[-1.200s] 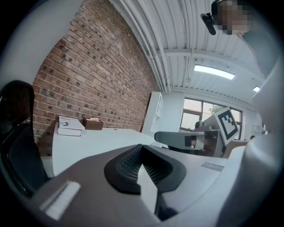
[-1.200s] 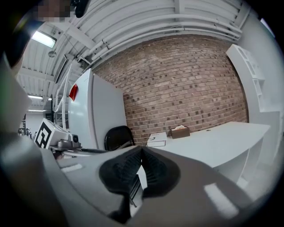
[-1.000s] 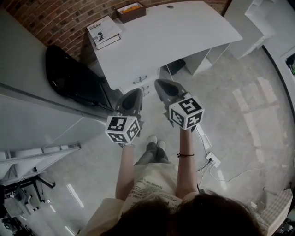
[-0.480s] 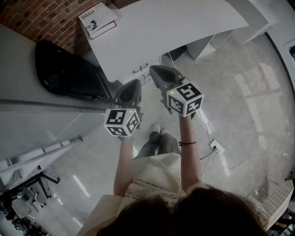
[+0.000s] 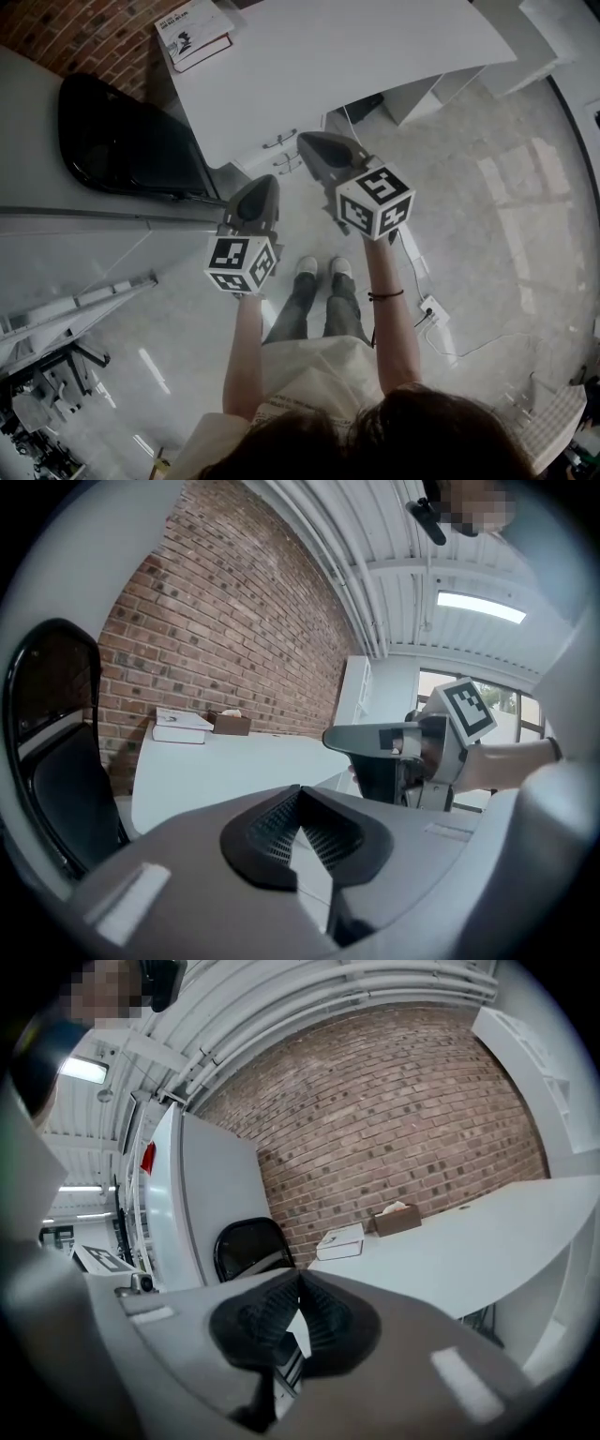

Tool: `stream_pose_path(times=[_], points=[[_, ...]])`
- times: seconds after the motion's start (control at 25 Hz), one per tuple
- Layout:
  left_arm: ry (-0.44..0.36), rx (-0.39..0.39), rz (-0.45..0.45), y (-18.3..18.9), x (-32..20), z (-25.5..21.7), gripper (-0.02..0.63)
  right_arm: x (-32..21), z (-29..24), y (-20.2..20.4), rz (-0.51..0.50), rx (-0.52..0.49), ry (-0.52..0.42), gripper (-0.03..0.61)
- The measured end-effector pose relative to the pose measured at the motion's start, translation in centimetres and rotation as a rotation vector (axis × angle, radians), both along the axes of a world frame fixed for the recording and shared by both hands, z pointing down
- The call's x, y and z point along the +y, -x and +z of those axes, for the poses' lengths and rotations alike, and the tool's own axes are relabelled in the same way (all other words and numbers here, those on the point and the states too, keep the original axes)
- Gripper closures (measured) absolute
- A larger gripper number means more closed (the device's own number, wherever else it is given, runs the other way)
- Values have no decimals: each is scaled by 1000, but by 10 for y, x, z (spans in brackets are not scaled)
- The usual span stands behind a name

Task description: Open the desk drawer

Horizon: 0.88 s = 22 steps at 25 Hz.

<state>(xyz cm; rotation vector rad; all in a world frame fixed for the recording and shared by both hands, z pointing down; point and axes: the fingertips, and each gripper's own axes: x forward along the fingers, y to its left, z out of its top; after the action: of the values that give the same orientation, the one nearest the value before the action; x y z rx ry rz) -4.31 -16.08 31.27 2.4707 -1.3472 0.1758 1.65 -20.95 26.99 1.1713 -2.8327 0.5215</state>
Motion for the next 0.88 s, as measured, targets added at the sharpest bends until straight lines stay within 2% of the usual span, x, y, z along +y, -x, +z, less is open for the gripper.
stream_pose_path(times=[0.28, 0.56, 0.72, 0.88], points=[[-3, 1, -70, -19, -11, 20, 614, -12, 26, -12, -67, -77, 42, 577], [-22, -13, -138, -30, -30, 41, 615, -25, 61, -17, -128, -104, 71, 577], [-19, 1, -178, -25, -45, 72, 615, -35, 94, -11, -143, -124, 86, 577], [-2, 2, -177, -25, -55, 105, 614, -42, 128, -11, -150, -119, 104, 577]])
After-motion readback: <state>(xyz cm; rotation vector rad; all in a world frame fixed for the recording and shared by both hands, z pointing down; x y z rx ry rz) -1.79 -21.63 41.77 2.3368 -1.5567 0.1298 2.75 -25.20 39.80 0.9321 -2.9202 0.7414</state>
